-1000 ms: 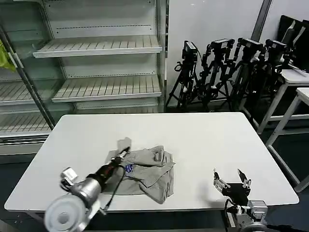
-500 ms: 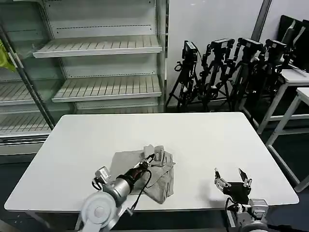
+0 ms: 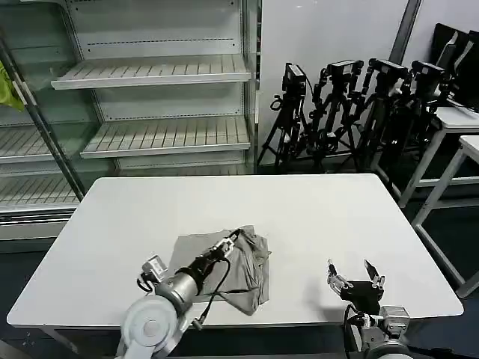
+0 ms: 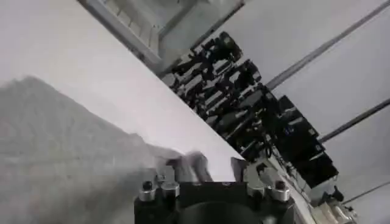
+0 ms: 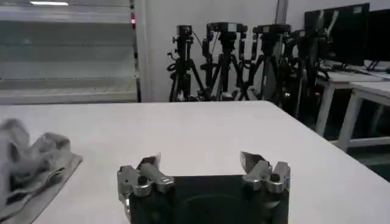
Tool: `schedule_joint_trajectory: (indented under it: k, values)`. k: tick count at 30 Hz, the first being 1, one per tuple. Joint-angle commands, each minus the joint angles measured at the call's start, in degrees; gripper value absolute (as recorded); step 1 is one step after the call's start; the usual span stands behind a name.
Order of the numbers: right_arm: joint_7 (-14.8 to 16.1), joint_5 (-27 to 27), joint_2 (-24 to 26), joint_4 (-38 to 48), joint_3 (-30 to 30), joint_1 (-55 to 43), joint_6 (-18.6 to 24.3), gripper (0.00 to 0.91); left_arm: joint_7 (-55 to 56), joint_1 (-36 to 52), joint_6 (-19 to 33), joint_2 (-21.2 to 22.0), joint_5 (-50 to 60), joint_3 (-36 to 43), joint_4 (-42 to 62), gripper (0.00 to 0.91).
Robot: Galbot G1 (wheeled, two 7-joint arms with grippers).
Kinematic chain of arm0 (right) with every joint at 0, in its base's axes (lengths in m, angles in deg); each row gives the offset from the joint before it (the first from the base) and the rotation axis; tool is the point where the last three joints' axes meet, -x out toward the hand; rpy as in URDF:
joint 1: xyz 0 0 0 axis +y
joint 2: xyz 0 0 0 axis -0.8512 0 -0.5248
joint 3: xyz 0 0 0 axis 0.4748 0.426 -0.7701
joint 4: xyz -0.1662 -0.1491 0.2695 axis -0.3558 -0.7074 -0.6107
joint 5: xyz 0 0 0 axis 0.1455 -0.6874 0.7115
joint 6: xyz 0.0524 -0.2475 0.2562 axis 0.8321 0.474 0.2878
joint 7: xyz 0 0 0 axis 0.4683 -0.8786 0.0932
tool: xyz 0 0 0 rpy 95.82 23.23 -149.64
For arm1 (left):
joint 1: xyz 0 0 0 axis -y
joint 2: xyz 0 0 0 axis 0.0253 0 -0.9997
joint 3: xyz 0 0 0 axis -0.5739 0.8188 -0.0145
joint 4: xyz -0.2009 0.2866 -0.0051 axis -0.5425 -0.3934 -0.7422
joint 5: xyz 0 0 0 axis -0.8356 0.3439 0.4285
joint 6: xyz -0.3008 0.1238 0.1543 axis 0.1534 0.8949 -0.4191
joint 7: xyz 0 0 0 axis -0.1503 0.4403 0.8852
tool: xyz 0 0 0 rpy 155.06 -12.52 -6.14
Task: Fold and organize the clothes.
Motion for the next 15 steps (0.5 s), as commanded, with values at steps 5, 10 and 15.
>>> schedule_joint_trajectory:
  k: [5,10,15]
  values:
    - [0.21,0.13,0.59,-0.11,-0.12,-0.06,0.28,0.907,-5.07,-10.14,-4.19,-10.31,11.16,-16.51,-3.64,0.907]
    - [0.30,0.24,0.77,-0.32,-0.24,0.11,0.40,0.907,-9.31,-13.54,-4.52,-13.98,15.31,-19.84,-0.89,0.907]
    - [0.25,0.26,0.95,-0.12,-0.16,0.17,0.61,0.907,-11.60,-14.68,-4.65,-14.33,14.86,-19.70,1.20,0.907]
